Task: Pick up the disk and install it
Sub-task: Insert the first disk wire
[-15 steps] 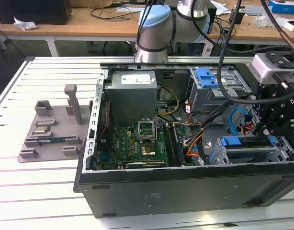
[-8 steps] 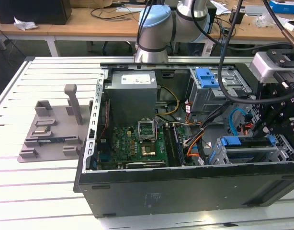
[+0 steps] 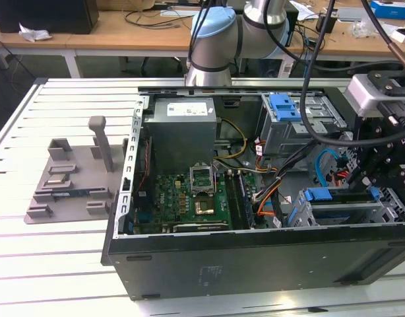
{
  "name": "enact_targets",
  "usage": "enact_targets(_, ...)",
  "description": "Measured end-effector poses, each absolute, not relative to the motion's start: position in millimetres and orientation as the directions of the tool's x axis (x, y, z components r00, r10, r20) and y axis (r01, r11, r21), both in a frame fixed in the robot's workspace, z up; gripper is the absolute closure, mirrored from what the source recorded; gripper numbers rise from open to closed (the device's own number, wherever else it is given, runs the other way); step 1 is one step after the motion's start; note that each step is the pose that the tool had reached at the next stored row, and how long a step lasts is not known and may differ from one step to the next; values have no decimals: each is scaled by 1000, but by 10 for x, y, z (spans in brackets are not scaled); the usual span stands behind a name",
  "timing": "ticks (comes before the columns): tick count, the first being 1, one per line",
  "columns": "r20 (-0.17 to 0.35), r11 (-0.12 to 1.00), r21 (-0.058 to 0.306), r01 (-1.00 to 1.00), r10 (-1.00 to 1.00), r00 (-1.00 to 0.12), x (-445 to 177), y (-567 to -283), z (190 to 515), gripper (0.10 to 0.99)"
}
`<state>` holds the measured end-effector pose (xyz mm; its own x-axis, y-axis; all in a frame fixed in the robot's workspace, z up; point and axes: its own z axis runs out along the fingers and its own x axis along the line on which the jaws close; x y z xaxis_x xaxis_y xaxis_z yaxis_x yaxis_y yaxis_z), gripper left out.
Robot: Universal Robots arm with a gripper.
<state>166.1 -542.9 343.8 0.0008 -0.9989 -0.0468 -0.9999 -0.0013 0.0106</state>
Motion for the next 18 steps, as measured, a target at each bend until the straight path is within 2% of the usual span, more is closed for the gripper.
enact_targets(17,-49,-1,11,-1000,-999,1,1661,-5430,3357,922)
enact_targets(18,-47,-1,11,-1000,-999,1,1660,-5431,3362,847)
